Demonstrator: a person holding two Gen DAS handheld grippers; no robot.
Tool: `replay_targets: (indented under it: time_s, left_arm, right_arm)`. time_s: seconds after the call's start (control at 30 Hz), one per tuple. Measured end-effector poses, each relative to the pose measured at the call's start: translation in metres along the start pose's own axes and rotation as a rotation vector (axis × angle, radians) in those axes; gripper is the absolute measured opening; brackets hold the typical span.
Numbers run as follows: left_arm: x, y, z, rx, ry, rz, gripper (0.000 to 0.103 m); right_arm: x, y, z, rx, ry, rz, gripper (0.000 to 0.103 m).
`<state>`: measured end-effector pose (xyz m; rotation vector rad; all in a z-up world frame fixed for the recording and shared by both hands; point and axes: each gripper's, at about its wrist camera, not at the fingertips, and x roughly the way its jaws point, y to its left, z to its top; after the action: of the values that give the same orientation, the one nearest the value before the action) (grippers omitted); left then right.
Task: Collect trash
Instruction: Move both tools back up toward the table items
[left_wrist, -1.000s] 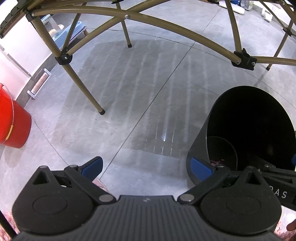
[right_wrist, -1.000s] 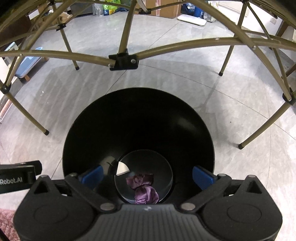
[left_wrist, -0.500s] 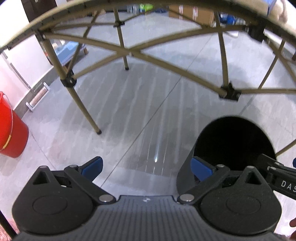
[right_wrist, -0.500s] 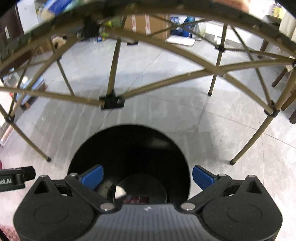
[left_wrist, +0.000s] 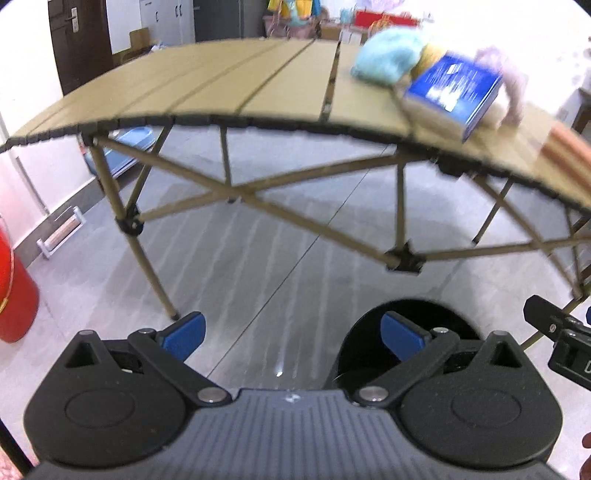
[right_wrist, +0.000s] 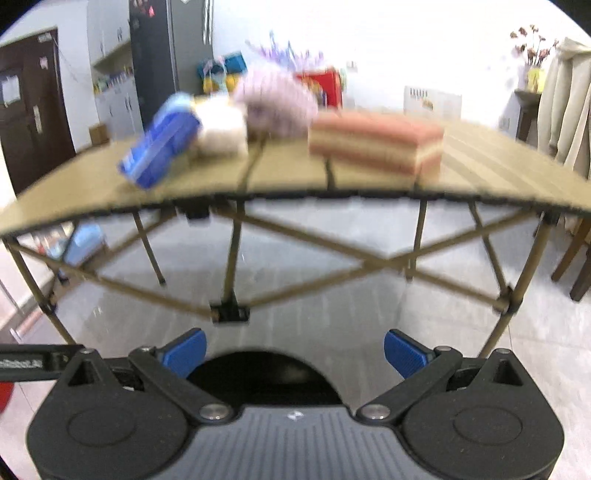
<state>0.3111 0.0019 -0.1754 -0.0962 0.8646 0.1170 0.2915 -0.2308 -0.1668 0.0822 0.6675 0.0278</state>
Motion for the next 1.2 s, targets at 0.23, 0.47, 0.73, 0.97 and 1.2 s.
replay_targets:
  time_s: [0.23,0.47,0.73,0.97,1.2]
  left_arm:
    - [-0.034,-0.014,0.018,0.005,-0.108,-0.053,0.103]
    - [-0.048,-0.031,0.042,0.034,-0.172,-0.068,0.103]
    - [-0.042,-0.046,0.070,0.060,-0.205,-0.112,0.103]
    - [-0.025,-0.058,0.094,0.052,-0.215,-0.160,0.103]
    - [-0.008,-0.076,0.110,0.073,-0.237,-0.191,0.103]
  right_arm:
    - [-0.038,-0.015,0.023,-0.022,-0.166,-0.004,0.103]
    - [-0.039,-0.036,0.050,0.010,-0.231,-0.028,0.103]
    - [-0.023,-0.046,0.070,0.005,-0.262,-0.052,0.103]
    - [-0.008,-0.051,0.078,0.006,-0.285,-0.070,0.103]
    - [0.008,-0.052,0.085,-0.021,-0.290,-0.089,0.103]
